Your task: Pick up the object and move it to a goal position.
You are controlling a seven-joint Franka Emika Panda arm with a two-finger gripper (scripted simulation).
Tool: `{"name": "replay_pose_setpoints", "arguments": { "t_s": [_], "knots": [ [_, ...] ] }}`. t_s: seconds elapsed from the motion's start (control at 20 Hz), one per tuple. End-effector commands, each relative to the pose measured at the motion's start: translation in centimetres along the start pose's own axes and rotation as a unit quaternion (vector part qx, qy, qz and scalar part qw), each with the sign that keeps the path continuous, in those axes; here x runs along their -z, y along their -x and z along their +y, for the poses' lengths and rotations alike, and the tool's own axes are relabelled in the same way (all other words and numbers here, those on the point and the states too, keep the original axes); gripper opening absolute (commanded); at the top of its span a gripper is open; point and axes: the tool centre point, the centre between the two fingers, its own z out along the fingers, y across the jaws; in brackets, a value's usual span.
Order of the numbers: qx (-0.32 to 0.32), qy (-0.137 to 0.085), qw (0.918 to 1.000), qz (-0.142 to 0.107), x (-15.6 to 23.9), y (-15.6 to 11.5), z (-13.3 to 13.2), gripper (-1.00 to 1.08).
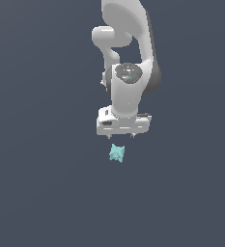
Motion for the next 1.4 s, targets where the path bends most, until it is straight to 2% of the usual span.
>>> {"name": "replay_pose_setpoints", "arguments": {
  "t_s": [0.0,0.65,0.9,1.35],
  "knots": [
    [-0.020,-0.001,0.9998,-0.001,-0.8,-0.2,0.2,1.00],
    [-0.146,-0.003,0.9892,-0.009,-5.9,-1.6,1.3,1.00],
    [-0.164,-0.003,0.9865,-0.010,-6.6,-1.7,1.5,1.00],
    [-0.164,-0.002,0.9865,-0.010,-8.1,-1.7,1.5,1.00]
  ]
}}
